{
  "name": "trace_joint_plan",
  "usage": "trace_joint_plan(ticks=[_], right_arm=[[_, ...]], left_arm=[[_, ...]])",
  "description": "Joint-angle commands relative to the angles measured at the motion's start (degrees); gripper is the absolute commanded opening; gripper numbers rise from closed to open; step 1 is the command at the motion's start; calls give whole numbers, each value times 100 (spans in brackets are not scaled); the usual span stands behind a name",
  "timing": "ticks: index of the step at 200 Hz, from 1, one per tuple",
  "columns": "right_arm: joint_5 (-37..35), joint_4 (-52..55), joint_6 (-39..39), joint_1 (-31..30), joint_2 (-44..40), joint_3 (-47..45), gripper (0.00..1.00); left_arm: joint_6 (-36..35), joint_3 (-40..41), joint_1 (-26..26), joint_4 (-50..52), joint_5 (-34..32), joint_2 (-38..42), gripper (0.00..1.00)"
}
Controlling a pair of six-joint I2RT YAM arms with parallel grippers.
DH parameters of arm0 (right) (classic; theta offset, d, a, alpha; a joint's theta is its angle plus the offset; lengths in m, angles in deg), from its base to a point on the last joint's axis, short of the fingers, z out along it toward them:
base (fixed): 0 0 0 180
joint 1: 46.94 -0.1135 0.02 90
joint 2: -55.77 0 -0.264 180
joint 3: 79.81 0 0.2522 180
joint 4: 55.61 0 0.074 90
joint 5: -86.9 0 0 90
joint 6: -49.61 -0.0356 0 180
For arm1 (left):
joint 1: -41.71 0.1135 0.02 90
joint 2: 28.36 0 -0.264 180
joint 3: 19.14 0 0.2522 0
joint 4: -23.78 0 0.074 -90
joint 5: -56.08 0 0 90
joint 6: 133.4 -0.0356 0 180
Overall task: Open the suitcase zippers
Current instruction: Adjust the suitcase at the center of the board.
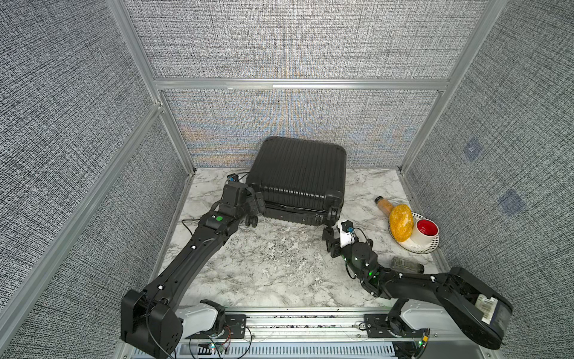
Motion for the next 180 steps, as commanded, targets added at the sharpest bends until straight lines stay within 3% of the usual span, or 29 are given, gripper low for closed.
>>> trace_joint_plan(ticks=[1, 34, 81, 114, 129, 157, 165, 180], right_arm=[[32, 181, 114, 28, -139, 54, 62], [326, 575, 177, 54, -342, 91, 62], [420, 946, 201, 167, -647, 94, 62], [334, 1107, -70, 371, -889, 51, 60], [125, 1371, -561, 594, -1184, -22, 58], [-1443, 3076, -1949, 818, -1821, 272, 49], [-1152, 3285, -2086, 1139, -1776, 459, 50], [127, 3361, -2094, 1987, -1159, 1042, 56]], left_arm=[[-483, 303, 48, 196, -366, 181, 99], [-1119, 533, 496, -573, 519, 83, 99], [-1844, 87, 618, -922, 1649, -620, 99], [-2079, -414, 632, -500, 1342, -1254, 99], [-2087, -590, 639, -299, 1273, -1461, 85], [-2090, -622, 637, -224, 1568, -1622, 67], [-2045, -564, 636, -242, 1621, -1633, 63], [-1909, -415, 637, -328, 1645, -1586, 56]])
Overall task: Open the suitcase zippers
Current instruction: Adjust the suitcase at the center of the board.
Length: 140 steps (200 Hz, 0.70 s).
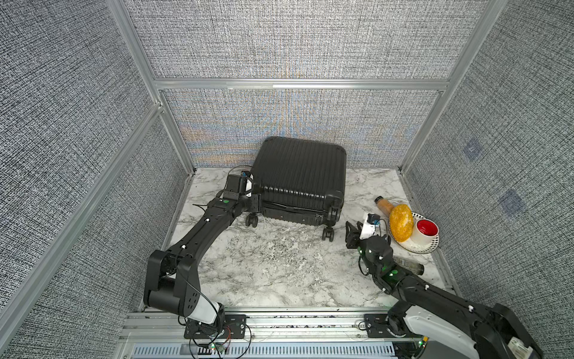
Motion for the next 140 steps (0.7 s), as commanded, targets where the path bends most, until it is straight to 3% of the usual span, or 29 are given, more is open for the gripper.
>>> trace_joint_plan(ticks=[1, 14, 54, 97, 122, 140], right_arm=[[789, 822, -685, 875, 585, 637, 56], [1763, 877, -508, 1306, 1344, 1374, 58], [3735, 1052, -302, 1938, 3046, 3172, 59], [5716, 933, 131, 1947, 4541, 4414, 61], [5822, 1290, 588, 1839, 5081, 5265, 62], [5326, 1098, 622, 1919, 4921, 5072, 62]], left_arm=[[94, 142, -12, 11, 318, 34, 55], [253, 291, -15, -59, 288, 138, 49], [704, 762, -23, -83, 237, 679, 32], [1142, 1446, -48, -110, 232, 1571, 31], [1486, 1689, -107, -109, 115, 1848, 31], [1892, 1925, -127, -239, -82, 2058, 28]])
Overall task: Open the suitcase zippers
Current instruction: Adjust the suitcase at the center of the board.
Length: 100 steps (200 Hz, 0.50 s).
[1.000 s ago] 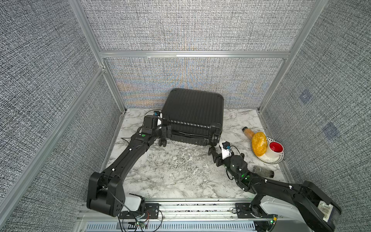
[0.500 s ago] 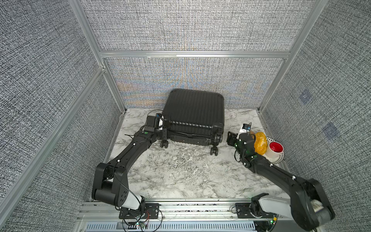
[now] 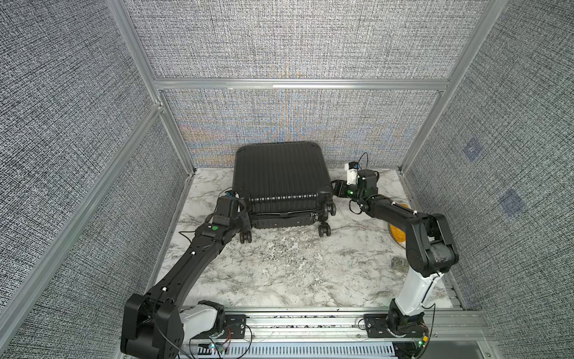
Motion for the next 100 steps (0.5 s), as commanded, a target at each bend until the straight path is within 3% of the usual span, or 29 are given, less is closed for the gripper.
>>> trace_joint_plan(ticks=[1, 26, 38, 62, 100], right_arm=[[605, -180, 292, -29, -166, -137, 62], [-791, -1784, 0, 19, -1312, -2153, 62], [-1031, -2394, 109, -64, -1699, -3008, 70], [-591, -2892, 376, -255, -2110, -3918, 79], [217, -4947, -53, -525, -2288, -5182, 75]], left_arm=[[380, 219, -70, -395, 299, 200, 28], [765, 422, -83, -633, 242, 362, 28], [795, 395, -79, -629, 221, 344, 28], [678, 165, -83, -445, 164, 220, 29], [687, 93, -83, -440, 204, 117, 28]])
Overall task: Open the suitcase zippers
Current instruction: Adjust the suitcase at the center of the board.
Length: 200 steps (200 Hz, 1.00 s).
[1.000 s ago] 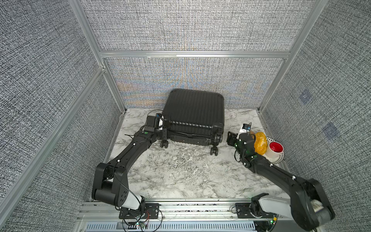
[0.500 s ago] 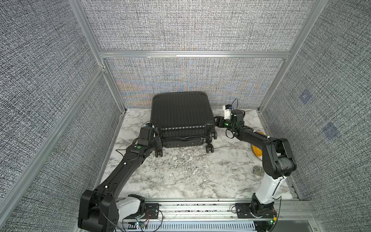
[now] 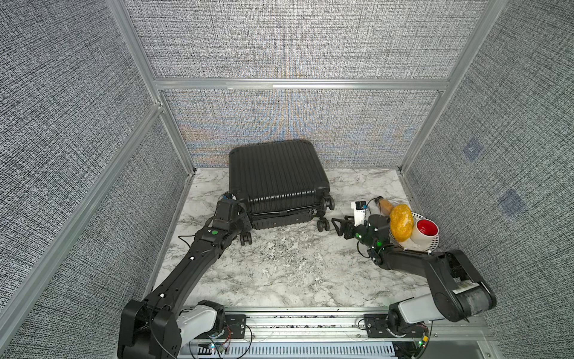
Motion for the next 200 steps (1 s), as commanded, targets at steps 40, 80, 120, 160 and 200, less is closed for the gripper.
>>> trace_joint_plan(ticks=[40, 80, 120, 160, 200], right_arm=[[1366, -3659, -1237, -280, 1240, -169, 61], [1624, -4165, -1437, -237, 2000, 264, 45], [1808, -4063, -1490, -153, 2482, 684, 45], [2002, -4042, -1577, -110, 2872, 1001, 46], [2167, -3949, -1584, -120, 3097, 1234, 48]], left_arm=[[-56, -76, -20, -260, 210, -119, 28], [-119, -153, -20, -125, 122, -141, 27], [-139, -179, -24, -66, 62, -158, 27], [-174, -206, -22, -30, 41, -171, 27], [-165, -203, -21, -30, 49, -194, 27]])
